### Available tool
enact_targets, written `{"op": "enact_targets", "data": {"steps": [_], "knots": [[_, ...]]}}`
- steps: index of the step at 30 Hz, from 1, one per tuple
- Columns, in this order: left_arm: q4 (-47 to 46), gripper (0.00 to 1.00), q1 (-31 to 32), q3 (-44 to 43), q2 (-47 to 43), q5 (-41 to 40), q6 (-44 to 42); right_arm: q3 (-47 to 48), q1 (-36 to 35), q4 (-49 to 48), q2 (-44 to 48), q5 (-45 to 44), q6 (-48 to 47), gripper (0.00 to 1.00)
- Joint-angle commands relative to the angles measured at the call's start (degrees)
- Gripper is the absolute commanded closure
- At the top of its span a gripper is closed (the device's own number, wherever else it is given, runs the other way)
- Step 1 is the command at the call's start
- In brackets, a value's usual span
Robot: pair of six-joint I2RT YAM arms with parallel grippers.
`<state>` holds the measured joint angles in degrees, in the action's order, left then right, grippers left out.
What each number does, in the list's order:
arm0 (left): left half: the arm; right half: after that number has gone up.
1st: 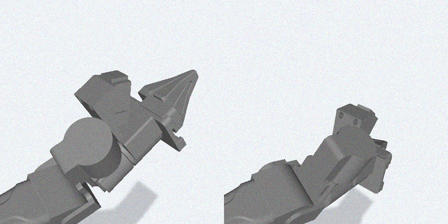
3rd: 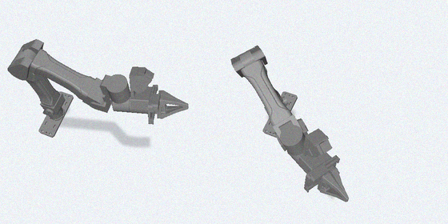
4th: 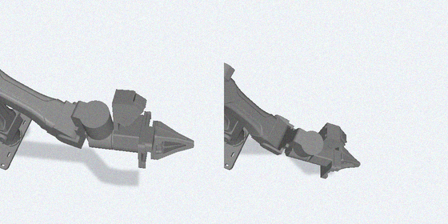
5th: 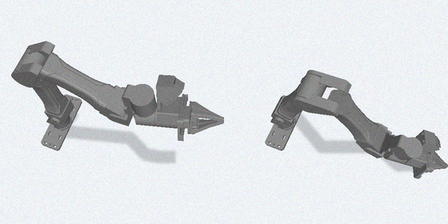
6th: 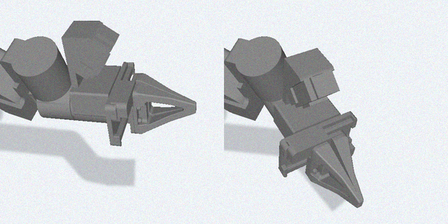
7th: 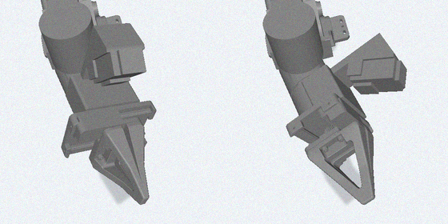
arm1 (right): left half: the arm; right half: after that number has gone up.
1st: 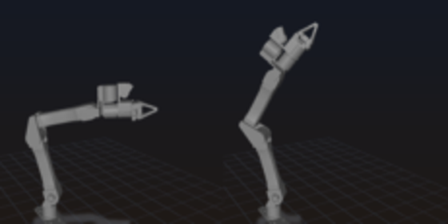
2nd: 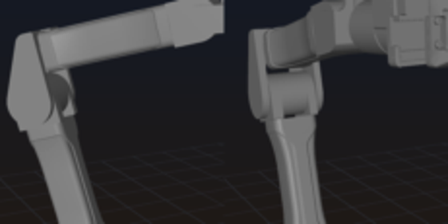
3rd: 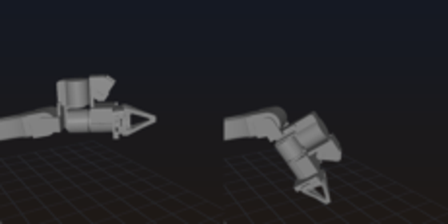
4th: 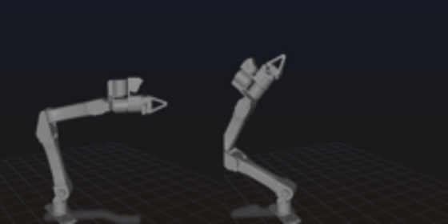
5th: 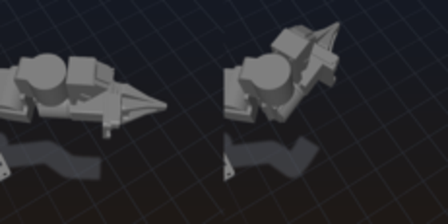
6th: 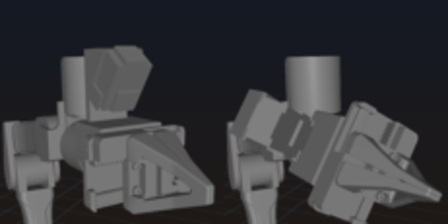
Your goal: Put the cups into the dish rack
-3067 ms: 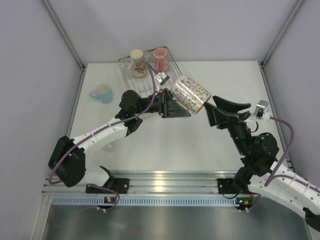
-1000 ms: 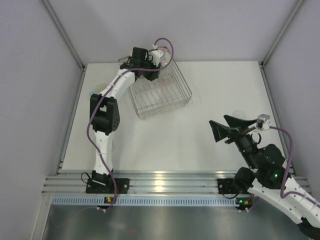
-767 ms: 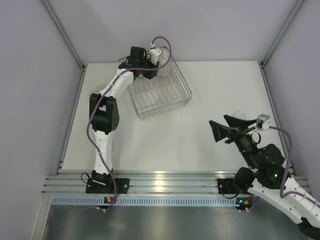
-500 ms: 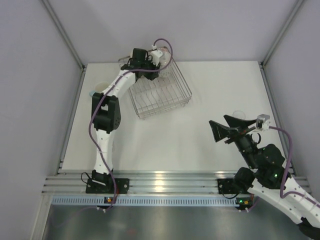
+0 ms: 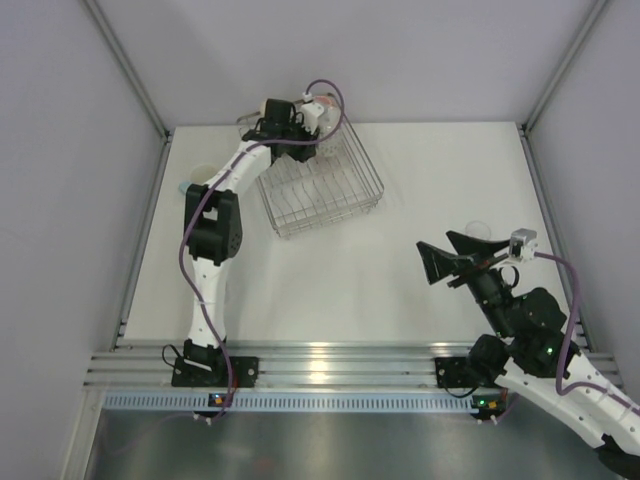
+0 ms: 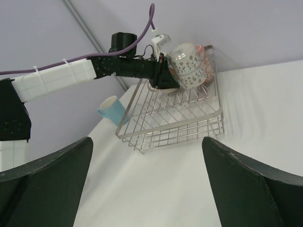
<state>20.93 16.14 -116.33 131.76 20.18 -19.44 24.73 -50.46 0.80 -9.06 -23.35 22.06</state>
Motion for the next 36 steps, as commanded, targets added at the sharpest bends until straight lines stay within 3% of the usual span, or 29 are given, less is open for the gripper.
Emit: {"op": "enact_targets", "data": {"steps": [1,9,18,25,31,36], "knots": [[-9.6,1.00,-0.8,-0.5,-2.7,5.4,-0.6,-0.2,0.2,-1.4,0.2,-1.1,-0.9,0.01],[-9.8,1.00,-0.9,0.1,-1.8,6.9,-0.2,-0.5,0.1,-1.9,-0.3,-1.5,-1.3,0.01],[-10.0,1.00,-0.9,0.3,-1.2,2.8,-0.5,-0.7,0.1,-2.3,-0.3,-1.8,-1.8,0.01],[-10.0,0.99,-0.8,0.8,-1.0,7.1,-0.9,-1.0,0.2,-2.9,-1.0,-1.5,-1.9,0.01],[-10.0,0.95,-0.8,1.1,-1.0,5.5,-1.8,-1.0,0.2,-3.1,-1.0,-1.6,-2.0,0.01],[-9.9,1.00,-1.7,1.5,-1.2,9.2,-3.4,-1.3,0.2,-2.8,-1.0,-1.5,-1.8,0.01]]}}
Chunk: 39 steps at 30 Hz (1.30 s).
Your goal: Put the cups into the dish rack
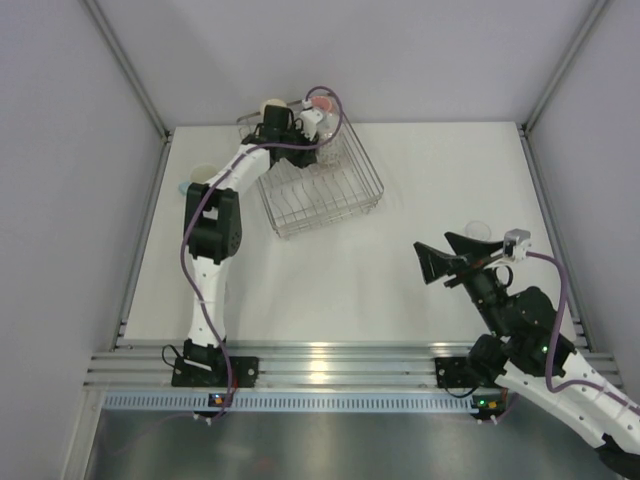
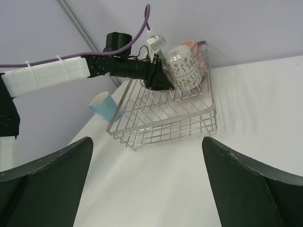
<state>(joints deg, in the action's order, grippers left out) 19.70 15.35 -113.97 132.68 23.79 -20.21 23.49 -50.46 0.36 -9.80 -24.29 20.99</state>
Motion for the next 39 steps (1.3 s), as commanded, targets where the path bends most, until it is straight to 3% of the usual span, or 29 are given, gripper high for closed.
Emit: {"op": "enact_targets", "data": {"steps": [1,6,19,27,39], "knots": [[-8.7,1.00,-1.6,-0.9,-2.0,8.2,-2.6,0.0,0.1,-2.3,-0.2,-0.6,-0.8,0.01],[-8.8,1.00,-3.7,-0.8,-1.6,13.5,-2.6,0.1,0.1,-1.6,0.0,-0.8,-0.8,0.01],[-8.0,1.00,-4.1,2.7,-3.2,9.9,-7.5,-0.5,0.1,-3.0,-2.1,-0.6,-0.1,0.01],[-8.0,0.83,-4.1,2.8,-2.8,10.1,-6.5,-0.7,0.2,-3.5,-3.1,-0.1,0.5,0.01],[-8.0,0.68,-3.9,4.2,-4.1,9.8,-6.6,-0.9,0.2,-3.1,-2.5,-0.4,0.8,0.01]]}}
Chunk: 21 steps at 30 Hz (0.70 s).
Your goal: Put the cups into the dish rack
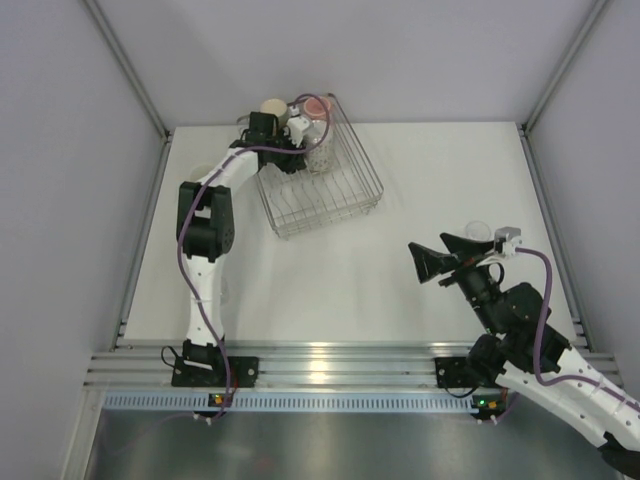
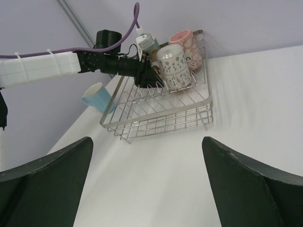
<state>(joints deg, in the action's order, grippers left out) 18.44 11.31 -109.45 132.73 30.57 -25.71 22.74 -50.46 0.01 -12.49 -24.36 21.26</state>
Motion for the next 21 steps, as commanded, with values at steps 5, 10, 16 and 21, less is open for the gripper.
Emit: {"op": "enact_targets", "data": {"steps": [5,10,16,21], "knots": [[-6.7,0.64,0.1,0.5,-5.1,3.1,-1.0,-0.2,0.1,-2.9,0.2,-0.5,0.9,0.00],[-6.7,0.61,0.1,2.0,-6.9,2.3,-1.0,-0.5,0.2,-3.2,-0.2,-0.5,1.0,0.01],[-6.7,0.59,0.1,4.1,-10.1,1.7,-1.3,-0.2,0.2,-2.8,0.6,0.0,1.0,0.01],[-6.7,0.57,0.1,3.4,-10.5,3.6,0.1,-0.2,0.2,-2.8,1.3,0.0,0.9,0.01]]}}
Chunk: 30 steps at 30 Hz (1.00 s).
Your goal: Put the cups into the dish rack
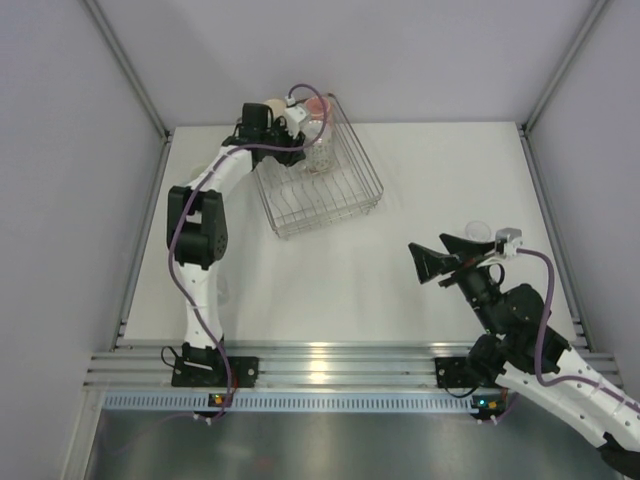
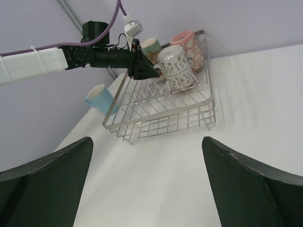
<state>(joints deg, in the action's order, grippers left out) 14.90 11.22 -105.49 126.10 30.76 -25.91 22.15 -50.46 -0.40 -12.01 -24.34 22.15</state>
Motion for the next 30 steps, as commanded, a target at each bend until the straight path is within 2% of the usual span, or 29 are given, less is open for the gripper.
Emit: {"op": "enact_targets", "data": {"steps": [1,13,30], "knots": [[-3.1,0.57,0.2,-0.9,-3.8,3.7,0.8,0.1,0.1,-2.5,0.8,0.0,0.2,0.01],[-3.6,0.57,2.8,-5.6,0.4,2.0,1.5,0.5,0.1,-3.0,0.1,-0.2,-0.4,0.01],[-5.8,0.57,5.0,-5.2,1.1,-1.2,1.9,0.6,0.2,-2.4,0.3,-0.1,0.0,0.01]]}}
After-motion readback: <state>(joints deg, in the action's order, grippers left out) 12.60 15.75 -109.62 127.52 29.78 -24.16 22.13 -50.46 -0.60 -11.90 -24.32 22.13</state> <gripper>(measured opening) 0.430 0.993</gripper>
